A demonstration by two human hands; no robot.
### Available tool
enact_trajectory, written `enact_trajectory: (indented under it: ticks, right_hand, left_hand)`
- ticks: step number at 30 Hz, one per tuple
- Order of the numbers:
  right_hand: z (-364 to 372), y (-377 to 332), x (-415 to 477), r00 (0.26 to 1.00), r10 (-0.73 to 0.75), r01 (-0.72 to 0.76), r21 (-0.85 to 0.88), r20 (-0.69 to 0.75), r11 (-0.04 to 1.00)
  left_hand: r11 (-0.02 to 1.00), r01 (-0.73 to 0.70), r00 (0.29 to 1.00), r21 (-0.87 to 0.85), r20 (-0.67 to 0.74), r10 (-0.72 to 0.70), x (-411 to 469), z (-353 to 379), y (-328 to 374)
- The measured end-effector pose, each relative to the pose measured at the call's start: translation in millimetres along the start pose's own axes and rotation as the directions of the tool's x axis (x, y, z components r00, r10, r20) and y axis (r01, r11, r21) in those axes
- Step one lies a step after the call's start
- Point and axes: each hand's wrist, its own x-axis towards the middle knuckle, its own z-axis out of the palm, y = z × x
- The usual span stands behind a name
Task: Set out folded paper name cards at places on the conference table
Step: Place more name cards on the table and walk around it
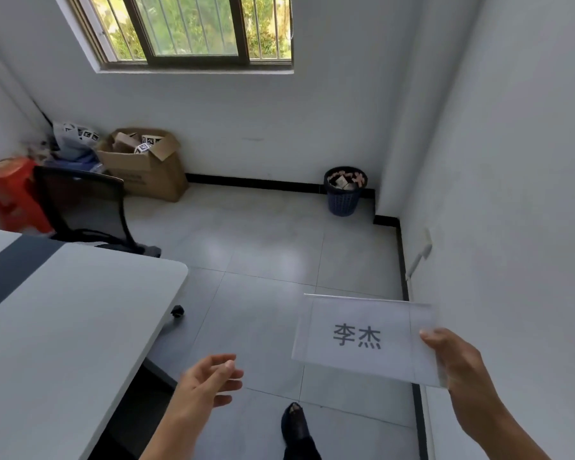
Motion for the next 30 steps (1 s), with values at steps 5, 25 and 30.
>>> enact_trajectory:
  ticks: [5,25,30]
  right_hand:
    - [38,-42,102,1.000,0.008,-0.008,0.002,0.016,1.000]
    - [154,-165,572,0.977,0.038,-0.032,-0.029,0.211,0.999]
    - [215,-197,681,0.928,0.034,0.016,-0.131,0.372,0.991]
  left_hand:
    - [0.998,-0.070,0.995,-0.005,0.070,0.070,106,13,90]
    - [0.997,-0.073,0.990,-0.029,-0.125,0.069,465,76,309]
    - [0.991,-0.037,0.962,-0.126,-0.272,0.001,512,66,332]
